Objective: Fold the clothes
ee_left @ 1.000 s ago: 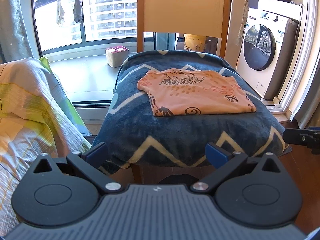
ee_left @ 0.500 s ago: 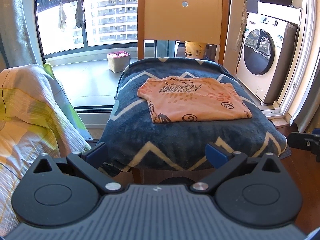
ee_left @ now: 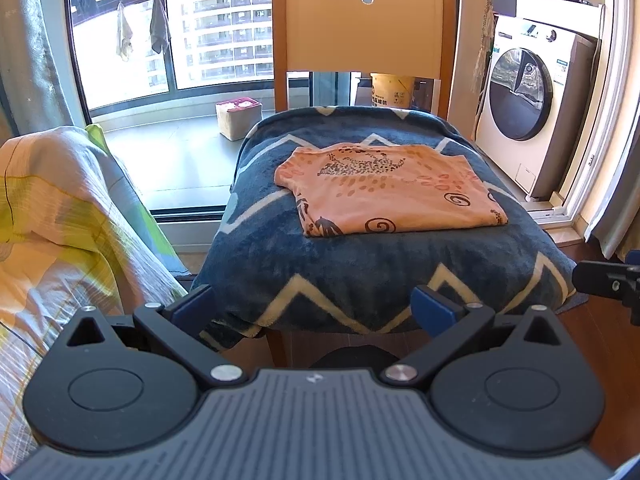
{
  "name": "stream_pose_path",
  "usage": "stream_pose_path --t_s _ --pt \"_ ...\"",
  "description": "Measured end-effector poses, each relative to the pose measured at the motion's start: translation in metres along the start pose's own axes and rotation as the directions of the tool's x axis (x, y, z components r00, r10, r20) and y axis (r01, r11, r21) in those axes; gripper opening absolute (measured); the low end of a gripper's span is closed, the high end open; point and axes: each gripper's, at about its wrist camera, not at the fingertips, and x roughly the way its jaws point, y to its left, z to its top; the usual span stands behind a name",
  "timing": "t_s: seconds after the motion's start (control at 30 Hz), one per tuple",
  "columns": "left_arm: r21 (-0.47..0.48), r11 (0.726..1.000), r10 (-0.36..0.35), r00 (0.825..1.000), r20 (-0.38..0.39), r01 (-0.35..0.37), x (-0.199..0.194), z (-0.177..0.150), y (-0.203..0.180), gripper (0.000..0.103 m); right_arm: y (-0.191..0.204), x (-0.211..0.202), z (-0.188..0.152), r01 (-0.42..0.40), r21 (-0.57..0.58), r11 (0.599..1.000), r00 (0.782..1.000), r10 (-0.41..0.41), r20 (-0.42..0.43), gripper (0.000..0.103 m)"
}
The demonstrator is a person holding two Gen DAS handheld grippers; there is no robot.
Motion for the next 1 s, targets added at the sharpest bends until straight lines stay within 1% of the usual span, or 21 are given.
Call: stream_pose_path --t_s 0.5,1.0 --pt "0.002 1.000 -0.001 1.000 -0.027 0.001 0.005 -0.006 -0.003 0.102 -0.002 0.007 -0.004 0.005 0.001 1.000 1.000 -0.005 -0.018 0.103" --pt "0.011 1.000 -0.005 1.000 -0.027 0.005 0.007 -0.007 -0.005 0.102 -0.004 0.011 -0.004 0.002 -0.001 1.000 1.000 -0.002 -0.026 0.103"
